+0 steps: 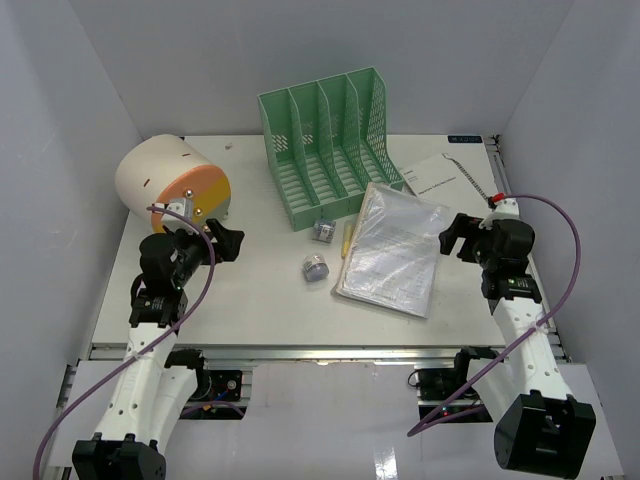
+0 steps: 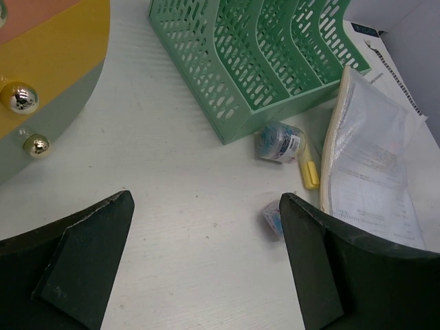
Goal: Organize the desk
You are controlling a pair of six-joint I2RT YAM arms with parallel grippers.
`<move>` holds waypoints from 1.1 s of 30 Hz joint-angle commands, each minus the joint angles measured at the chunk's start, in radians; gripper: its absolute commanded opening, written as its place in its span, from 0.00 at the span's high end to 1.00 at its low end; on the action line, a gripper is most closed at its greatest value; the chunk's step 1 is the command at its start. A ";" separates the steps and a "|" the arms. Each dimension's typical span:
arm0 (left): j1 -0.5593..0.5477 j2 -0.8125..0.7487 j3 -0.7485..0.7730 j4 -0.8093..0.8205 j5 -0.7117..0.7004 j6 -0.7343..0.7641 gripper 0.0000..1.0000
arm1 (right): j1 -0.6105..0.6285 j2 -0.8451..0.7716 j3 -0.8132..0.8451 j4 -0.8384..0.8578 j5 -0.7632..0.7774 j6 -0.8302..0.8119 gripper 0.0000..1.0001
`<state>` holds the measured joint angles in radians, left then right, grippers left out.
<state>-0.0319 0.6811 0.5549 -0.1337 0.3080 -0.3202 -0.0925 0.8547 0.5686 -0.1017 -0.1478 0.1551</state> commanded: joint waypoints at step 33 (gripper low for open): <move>-0.232 0.610 0.865 -0.614 -1.026 -0.045 0.09 | 0.005 0.145 0.126 -0.055 -0.858 -0.460 0.10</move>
<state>-0.2521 1.2394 1.3748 -0.6844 -0.5551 -0.3541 -0.0840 1.0176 0.6899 -0.2033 -0.9905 -0.3236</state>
